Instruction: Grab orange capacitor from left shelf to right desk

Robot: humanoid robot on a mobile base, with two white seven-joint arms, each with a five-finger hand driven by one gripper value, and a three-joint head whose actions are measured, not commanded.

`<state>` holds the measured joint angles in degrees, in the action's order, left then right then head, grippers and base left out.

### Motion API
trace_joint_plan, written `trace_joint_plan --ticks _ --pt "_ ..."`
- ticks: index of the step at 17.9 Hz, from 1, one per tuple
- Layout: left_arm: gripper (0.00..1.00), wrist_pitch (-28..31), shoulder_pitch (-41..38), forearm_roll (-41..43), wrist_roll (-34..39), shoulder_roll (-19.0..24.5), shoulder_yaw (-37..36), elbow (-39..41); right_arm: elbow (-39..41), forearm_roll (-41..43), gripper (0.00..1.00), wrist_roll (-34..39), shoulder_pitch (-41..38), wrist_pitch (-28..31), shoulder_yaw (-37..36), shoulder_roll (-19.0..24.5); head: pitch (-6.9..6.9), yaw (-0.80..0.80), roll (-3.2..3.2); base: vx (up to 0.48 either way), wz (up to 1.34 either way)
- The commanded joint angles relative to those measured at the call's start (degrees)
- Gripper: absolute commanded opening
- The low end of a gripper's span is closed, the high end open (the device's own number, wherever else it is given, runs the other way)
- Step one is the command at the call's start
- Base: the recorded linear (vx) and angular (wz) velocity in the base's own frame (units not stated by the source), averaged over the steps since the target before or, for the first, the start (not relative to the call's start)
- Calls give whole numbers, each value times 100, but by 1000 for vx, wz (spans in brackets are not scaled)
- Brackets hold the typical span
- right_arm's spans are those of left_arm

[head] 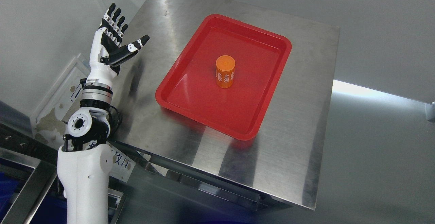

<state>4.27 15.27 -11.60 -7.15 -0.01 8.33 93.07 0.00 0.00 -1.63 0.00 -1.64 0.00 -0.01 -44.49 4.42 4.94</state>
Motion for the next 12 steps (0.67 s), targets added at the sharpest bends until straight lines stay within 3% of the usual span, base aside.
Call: trace_joint_plan --ticks 1,12 --pt "100 -14 -323 18 117 101 54 519 100 -18 100 -4 -114 23 -70 -99 0 0 0 0 0" --pt "100 -31 -306 18 82 101 -104 510 100 -18 100 -4 -114 32 -70 -99 0 0 0 0 0"
